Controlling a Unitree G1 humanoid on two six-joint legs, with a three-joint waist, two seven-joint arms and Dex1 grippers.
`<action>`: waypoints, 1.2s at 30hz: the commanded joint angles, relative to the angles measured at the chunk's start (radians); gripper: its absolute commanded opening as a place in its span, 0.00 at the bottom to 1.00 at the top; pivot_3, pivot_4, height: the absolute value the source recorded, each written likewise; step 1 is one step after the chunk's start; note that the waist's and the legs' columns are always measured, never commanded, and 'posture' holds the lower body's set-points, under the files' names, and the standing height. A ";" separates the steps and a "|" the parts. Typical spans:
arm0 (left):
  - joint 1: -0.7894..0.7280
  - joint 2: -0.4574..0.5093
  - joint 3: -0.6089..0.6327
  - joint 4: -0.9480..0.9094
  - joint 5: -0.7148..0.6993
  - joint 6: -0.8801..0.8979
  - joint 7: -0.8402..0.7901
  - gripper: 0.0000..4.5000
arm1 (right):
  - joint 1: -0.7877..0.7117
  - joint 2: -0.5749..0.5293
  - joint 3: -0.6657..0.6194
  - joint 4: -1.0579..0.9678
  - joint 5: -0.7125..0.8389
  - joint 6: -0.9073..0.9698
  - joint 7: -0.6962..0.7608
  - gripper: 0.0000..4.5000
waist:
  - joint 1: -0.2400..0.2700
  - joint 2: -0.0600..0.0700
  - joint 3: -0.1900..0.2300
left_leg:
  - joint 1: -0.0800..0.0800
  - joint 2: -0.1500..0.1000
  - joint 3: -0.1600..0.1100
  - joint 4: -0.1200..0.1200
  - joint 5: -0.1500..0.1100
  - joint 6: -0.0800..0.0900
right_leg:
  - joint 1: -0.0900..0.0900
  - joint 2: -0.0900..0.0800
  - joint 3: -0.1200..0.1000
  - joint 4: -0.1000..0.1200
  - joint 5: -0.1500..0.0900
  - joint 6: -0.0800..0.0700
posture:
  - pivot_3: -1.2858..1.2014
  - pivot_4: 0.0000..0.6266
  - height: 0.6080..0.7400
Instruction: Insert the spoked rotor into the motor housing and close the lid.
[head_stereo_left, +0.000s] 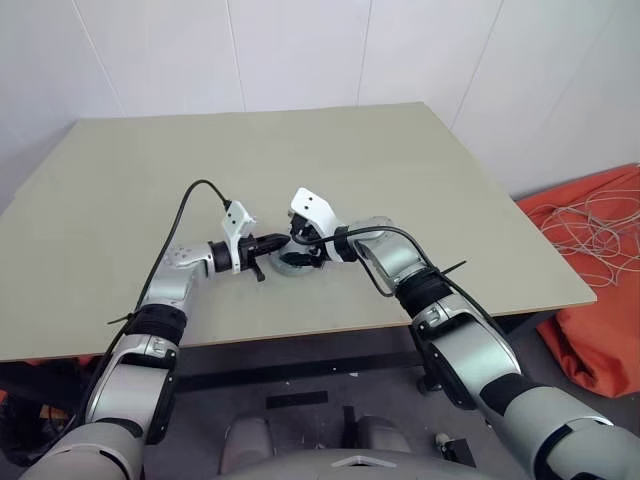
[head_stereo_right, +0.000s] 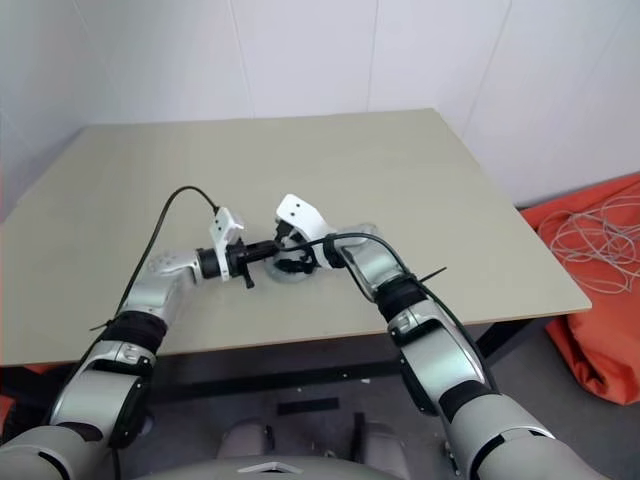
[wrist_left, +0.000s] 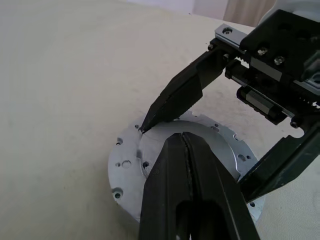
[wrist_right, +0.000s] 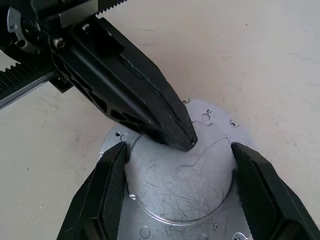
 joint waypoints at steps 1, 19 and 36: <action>-0.052 0.005 -0.013 0.025 0.025 -0.008 -0.028 0.01 | 0.015 0.008 0.018 -0.027 -0.013 0.017 -0.008 0.71 | 0.000 0.000 0.000 | 0.000 0.000 0.000 -0.001 0.000 -0.001 | 0.000 0.000 0.000 0.000 0.000 0.000 | 0.52 0.00 1.00; -0.077 0.003 -0.016 0.079 0.075 -0.036 -0.055 0.00 | 0.029 -0.018 0.009 -0.096 -0.001 0.052 0.012 0.99 | 0.008 0.000 0.000 | 0.001 0.000 0.002 -0.009 0.002 -0.003 | -0.002 0.000 0.000 -0.002 -0.002 -0.003 | 0.52 0.00 1.00; -0.084 -0.011 -0.018 0.105 0.078 -0.051 -0.063 0.00 | 0.104 -0.199 -0.078 -0.462 0.098 0.237 0.066 0.99 | 0.034 -0.001 0.000 | -0.005 -0.001 0.002 -0.009 0.002 -0.003 | -0.008 -0.001 0.000 -0.003 -0.001 -0.002 | 0.52 0.00 1.00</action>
